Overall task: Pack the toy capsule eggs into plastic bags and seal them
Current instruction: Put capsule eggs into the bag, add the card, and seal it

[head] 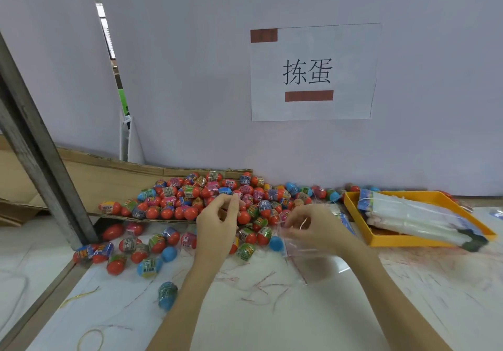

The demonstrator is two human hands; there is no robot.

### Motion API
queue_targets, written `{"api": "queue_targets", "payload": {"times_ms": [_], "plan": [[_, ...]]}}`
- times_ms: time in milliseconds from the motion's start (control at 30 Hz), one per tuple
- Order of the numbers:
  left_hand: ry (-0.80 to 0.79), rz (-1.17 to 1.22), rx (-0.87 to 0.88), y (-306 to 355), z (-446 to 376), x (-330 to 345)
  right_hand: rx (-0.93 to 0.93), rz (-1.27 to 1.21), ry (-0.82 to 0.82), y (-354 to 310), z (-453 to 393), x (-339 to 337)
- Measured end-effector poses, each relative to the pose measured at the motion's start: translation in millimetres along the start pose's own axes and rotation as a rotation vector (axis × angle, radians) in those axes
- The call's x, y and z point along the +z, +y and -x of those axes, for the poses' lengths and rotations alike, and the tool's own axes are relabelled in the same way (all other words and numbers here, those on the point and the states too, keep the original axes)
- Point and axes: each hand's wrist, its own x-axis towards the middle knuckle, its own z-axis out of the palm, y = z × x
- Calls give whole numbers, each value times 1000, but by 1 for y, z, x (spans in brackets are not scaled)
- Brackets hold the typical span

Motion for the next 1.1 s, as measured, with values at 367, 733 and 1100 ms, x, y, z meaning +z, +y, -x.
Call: {"api": "queue_targets", "payload": {"times_ms": [367, 733, 1100], "plan": [[-45, 4, -38, 4, 1, -1, 42, 145, -132, 12, -1, -5], [-49, -7, -25, 3, 2, 1, 45, 198, -94, 17, -7, 3], [-79, -63, 29, 4, 3, 1, -143, -42, 394, -5, 0, -4]]}}
